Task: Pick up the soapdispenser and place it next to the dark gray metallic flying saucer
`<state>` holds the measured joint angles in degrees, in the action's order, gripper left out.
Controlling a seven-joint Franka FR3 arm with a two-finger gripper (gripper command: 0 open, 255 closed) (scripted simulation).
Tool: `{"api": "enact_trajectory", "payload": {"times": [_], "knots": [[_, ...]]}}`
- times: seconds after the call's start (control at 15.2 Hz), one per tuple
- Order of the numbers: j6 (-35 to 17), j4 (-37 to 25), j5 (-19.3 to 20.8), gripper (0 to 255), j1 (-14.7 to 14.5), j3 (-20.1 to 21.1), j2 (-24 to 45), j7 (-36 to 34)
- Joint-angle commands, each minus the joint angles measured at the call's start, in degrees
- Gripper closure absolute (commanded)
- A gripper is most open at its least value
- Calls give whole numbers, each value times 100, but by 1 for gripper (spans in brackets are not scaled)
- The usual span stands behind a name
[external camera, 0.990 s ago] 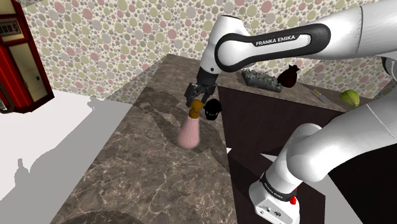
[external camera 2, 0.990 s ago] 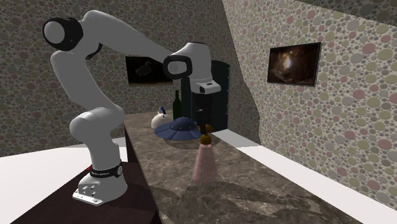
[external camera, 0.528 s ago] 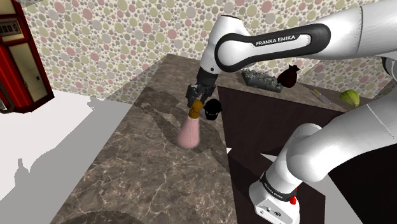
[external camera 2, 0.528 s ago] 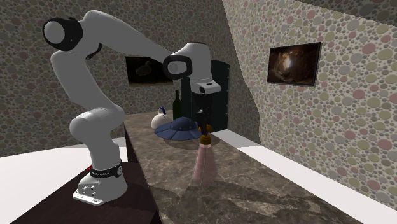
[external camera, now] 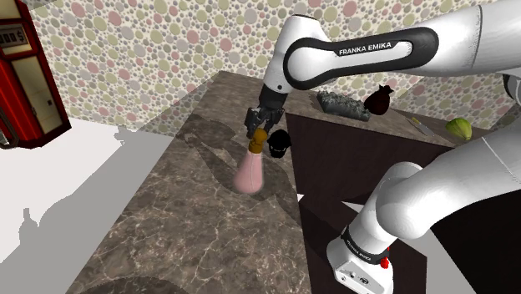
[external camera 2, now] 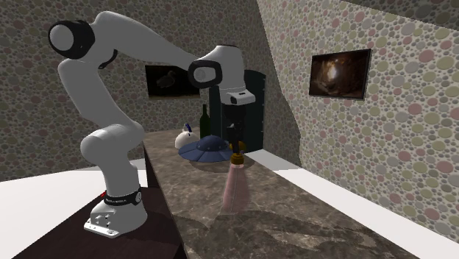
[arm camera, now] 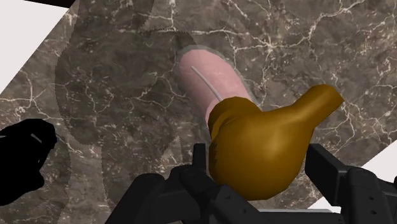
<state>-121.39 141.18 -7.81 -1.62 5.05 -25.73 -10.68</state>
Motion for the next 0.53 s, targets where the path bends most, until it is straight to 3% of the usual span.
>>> {"api": "enact_trajectory", "payload": {"times": [0.0, 0.46], "knots": [[152, -119, 10, 255, 3, -3, -35, -16], [715, -573, 45, 255, 15, -26, -145, -62]]}}
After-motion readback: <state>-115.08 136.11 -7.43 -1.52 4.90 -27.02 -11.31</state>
